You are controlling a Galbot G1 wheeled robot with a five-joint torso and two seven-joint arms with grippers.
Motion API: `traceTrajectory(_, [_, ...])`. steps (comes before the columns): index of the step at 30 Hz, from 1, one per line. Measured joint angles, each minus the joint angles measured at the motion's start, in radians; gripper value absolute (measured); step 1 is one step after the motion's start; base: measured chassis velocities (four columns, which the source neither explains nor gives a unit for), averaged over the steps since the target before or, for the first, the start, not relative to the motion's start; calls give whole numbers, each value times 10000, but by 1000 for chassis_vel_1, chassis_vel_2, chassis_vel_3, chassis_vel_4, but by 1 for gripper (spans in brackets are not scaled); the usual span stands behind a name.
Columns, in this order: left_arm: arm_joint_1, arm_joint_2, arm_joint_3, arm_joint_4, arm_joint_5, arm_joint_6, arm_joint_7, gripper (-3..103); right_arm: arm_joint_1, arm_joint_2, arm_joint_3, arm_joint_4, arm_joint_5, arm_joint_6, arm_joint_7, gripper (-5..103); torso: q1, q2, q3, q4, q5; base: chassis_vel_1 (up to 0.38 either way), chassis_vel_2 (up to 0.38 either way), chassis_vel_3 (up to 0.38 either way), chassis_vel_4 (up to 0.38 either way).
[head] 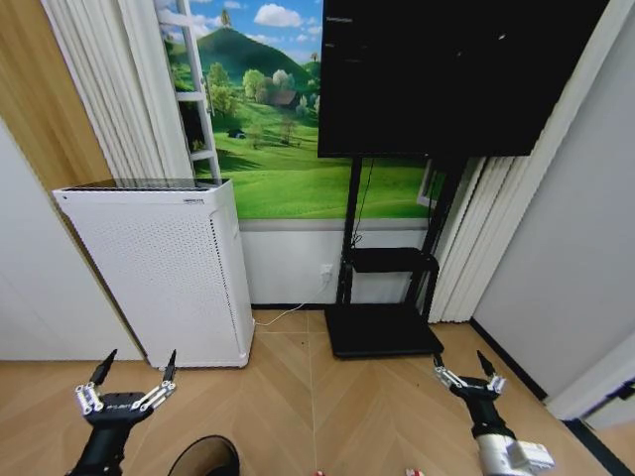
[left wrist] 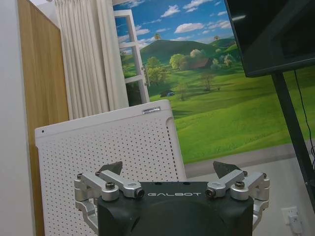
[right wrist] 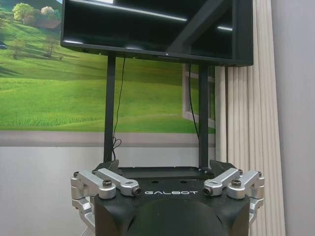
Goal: Pick up the trash bin and place the garbage on the floor into it.
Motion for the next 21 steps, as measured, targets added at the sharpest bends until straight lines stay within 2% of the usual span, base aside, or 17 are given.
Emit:
traceTrajectory(14, [-46, -80, 405, -164, 546, 33, -35, 100, -49, 85, -188, -90, -384, 239, -65, 100, -241, -622, -379, 0, -1, 0, 0, 0, 0])
traceTrajectory(21, [-222, -56, 740, -513, 824, 291, 35, 100, -131, 156, -360, -159, -640, 385, -157, 100, -342, -889, -547, 1, 1, 0, 0, 0, 0])
